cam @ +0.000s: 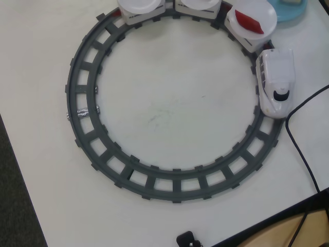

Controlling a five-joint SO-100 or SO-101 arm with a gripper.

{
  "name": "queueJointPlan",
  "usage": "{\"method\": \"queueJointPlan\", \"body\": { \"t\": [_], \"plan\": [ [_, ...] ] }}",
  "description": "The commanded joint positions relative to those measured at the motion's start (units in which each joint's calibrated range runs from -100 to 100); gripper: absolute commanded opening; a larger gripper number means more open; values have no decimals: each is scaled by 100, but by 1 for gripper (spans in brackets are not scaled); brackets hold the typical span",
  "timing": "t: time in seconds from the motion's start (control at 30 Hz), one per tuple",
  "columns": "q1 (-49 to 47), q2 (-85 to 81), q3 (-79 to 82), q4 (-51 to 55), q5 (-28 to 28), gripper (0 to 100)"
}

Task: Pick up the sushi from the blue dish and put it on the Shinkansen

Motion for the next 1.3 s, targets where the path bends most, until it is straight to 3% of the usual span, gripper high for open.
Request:
{"method": "queueJointPlan", "body": {
  "t": [0.0,0.43,0.87,1.03,1.2,1.27],
  "plan": [
    [-68,619,-1116,281,-177,31],
    [-33,3316,-2938,281,-192,31],
    [-33,4134,-3019,25,-182,31],
    [-24,4410,-3010,-138,-182,21],
    [-24,4594,-3010,-232,-182,2],
    [-15,4527,-3010,-198,-182,2]
  ]
}}
